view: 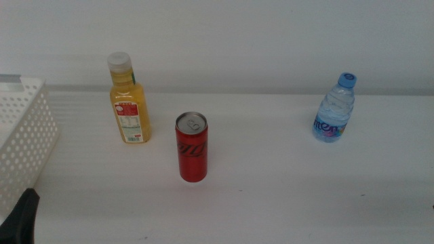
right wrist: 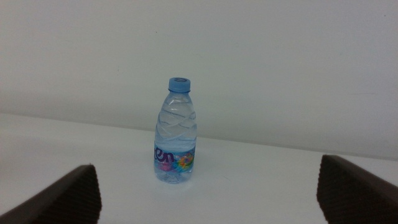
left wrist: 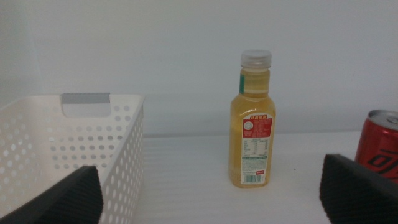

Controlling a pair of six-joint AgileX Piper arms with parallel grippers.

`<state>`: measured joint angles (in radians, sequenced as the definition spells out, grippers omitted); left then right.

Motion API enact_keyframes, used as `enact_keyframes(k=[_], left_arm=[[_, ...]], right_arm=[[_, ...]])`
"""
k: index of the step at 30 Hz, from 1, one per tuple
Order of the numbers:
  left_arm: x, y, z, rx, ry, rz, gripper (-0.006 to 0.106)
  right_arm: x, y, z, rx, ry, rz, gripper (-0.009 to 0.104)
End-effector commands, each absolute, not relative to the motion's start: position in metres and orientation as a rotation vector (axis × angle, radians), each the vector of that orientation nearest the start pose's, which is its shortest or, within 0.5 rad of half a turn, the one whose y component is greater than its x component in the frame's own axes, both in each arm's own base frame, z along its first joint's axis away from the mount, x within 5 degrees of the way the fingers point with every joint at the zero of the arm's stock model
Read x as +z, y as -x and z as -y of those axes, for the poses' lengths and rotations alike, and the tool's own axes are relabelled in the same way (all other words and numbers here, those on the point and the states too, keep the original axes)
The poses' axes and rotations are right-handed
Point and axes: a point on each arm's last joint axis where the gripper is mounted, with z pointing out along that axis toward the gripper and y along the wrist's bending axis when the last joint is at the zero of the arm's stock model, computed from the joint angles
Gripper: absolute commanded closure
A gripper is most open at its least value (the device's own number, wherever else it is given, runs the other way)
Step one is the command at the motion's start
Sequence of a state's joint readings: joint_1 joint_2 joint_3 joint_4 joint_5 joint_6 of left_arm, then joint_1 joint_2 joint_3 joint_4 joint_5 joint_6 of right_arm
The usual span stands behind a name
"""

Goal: Use arms to grab the bottles and put them into the dustbin to the left of the table.

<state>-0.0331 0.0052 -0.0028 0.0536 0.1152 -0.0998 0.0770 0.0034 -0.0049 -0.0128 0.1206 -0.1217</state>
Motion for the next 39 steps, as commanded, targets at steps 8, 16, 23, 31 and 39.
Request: enact_keyframes(k=[8,16,23,31,39], left_arm=[[0.2,-0.07,0.016,-0.222,-0.131,-1.575,0.007],[0.186,-0.085,0.04,-0.391,-0.302,-1.747,0.007],[0.171,-0.099,0.059,-0.461,-0.362,-1.864,0.007],[0.154,-0.122,0.073,-0.444,-0.37,-1.864,0.007],[0.137,-0.136,0.079,-0.412,-0.359,-1.85,0.007]], right_arm=[[0.192,-0.055,-0.004,-0.063,0.172,-1.591,0.002],[0.192,-0.055,-0.004,-0.063,0.172,-1.591,0.002],[0.192,-0.055,-0.004,-0.063,0.172,-1.591,0.002],[0.192,-0.055,-0.004,-0.063,0.172,-1.591,0.002],[0.192,-0.055,-0.004,-0.063,0.172,-1.591,0.002]])
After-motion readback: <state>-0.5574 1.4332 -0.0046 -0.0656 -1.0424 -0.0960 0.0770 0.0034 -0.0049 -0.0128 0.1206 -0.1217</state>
